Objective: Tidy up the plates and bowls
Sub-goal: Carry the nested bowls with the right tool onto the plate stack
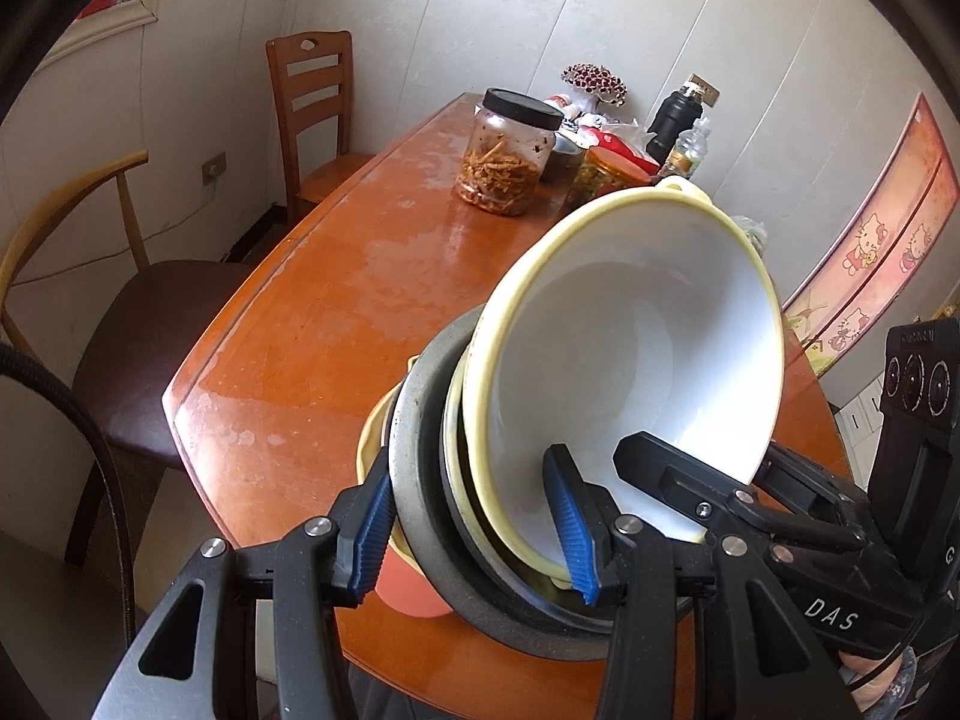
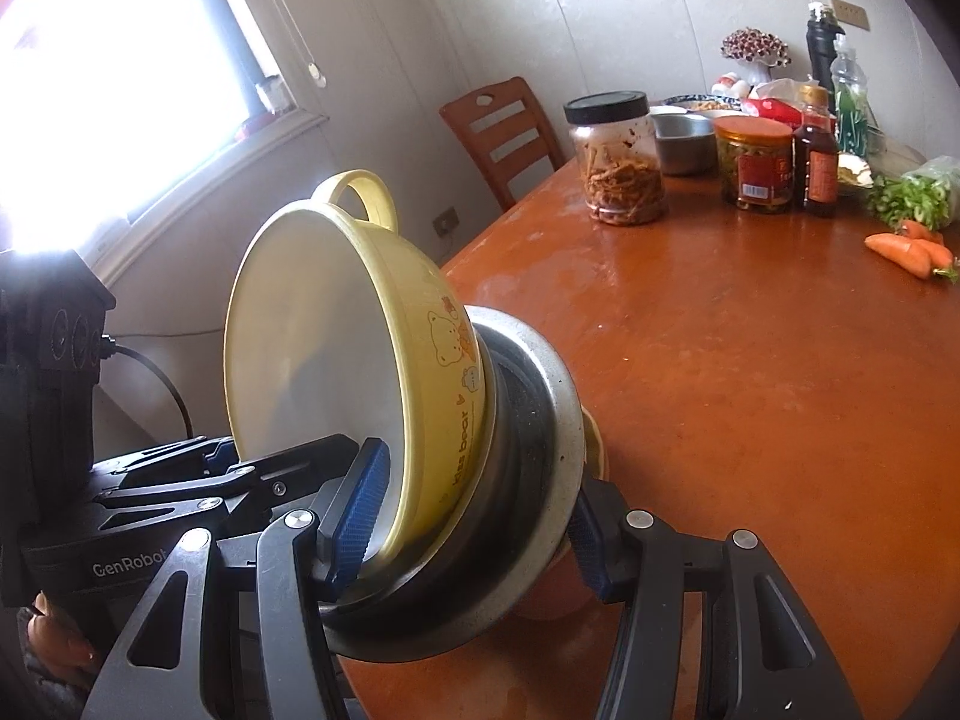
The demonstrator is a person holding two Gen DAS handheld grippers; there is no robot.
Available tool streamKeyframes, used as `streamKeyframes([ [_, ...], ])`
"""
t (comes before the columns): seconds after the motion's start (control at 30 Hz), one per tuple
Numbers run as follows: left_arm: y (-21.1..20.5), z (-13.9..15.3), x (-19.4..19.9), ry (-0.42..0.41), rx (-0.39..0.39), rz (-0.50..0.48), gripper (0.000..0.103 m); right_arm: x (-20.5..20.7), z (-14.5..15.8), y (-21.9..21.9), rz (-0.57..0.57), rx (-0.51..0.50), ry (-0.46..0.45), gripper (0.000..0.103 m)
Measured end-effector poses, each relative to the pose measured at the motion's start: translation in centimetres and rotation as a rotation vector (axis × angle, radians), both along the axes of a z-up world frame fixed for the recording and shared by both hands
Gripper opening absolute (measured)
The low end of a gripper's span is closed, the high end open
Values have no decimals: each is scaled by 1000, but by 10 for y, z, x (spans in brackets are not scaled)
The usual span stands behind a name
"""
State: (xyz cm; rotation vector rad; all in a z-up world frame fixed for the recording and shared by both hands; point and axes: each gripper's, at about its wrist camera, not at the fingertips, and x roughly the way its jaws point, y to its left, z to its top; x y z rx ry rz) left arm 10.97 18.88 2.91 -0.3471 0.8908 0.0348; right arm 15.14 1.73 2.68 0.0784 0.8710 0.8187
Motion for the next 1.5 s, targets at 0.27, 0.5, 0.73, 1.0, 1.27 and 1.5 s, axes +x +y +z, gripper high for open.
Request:
streamKeyframes([
  [0.27,8,-9,4,9,-8,-3,48,8,-8,12,6,-17,9,58],
  [0.5,10,-15,5,16,-14,-5,48,8,-14,16,5,-27,21,58],
  [0.73,11,-18,7,24,-18,-8,48,11,-16,18,6,-30,25,58],
  [1.0,12,-21,8,20,-27,-6,49,12,-19,23,7,-43,17,60],
  [1.27,16,-16,3,-1,-9,12,50,8,-18,24,6,-63,-21,61],
  [1.5,21,-8,-4,-16,-13,28,53,6,-10,16,-12,-36,-29,68],
])
